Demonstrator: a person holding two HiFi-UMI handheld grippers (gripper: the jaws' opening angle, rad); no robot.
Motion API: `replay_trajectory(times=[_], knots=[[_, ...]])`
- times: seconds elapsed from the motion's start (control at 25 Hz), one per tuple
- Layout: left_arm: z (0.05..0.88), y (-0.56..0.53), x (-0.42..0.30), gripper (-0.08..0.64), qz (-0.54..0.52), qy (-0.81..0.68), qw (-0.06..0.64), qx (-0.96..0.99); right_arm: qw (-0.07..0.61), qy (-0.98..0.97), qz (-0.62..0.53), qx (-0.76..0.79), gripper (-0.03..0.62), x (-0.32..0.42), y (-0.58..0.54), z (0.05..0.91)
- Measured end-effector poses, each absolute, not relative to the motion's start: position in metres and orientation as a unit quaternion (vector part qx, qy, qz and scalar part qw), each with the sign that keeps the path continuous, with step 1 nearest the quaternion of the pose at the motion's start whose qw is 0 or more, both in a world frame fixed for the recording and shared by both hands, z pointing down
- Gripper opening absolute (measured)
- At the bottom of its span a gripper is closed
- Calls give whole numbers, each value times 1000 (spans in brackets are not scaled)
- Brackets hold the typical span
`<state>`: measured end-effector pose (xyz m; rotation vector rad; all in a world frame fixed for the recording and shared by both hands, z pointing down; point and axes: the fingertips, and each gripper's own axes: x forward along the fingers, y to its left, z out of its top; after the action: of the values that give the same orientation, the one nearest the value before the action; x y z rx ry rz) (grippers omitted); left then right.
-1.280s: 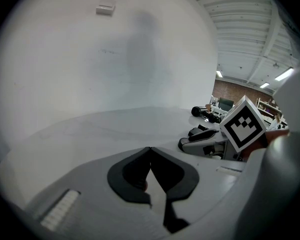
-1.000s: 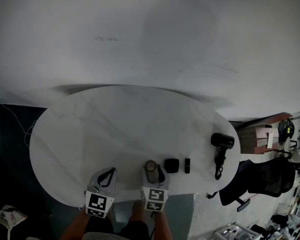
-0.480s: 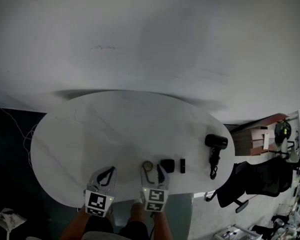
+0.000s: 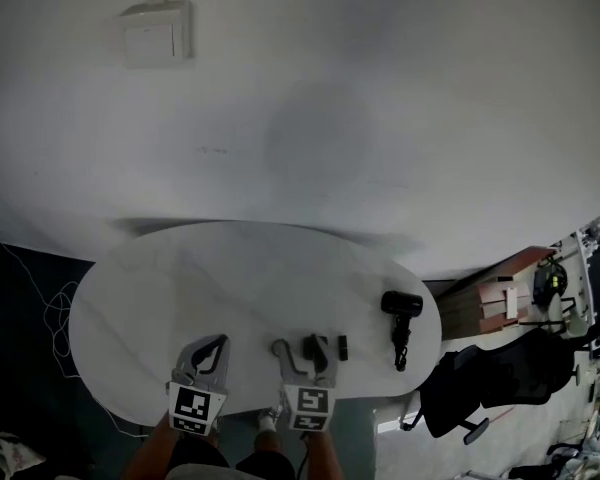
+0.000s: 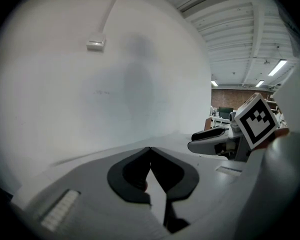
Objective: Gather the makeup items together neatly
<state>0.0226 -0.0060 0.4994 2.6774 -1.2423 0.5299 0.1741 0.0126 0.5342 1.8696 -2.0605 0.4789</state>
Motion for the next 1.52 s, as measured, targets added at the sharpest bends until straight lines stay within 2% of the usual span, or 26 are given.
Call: replay_trajectory(times=[0.32,0.44,0.76,1.16,1.52], knots=[[436,-10,16,9,132,-448,34,884,130,-754,110,635,245,156,5,462],[417,-11,6,10,122,-462,22,878,120,-765,93,625,220,142,2,442],[388,-7,-32,9,110,-504,3,856,100,-786,49,608,100,112,-4,403],[376,-2,-58,9,103,-536,-5,838,95,-815,26,572,19,79,-7,384],[380,3,-69,9,110,-546,-2,830,98,-826,25,554,6,64,-7,385]])
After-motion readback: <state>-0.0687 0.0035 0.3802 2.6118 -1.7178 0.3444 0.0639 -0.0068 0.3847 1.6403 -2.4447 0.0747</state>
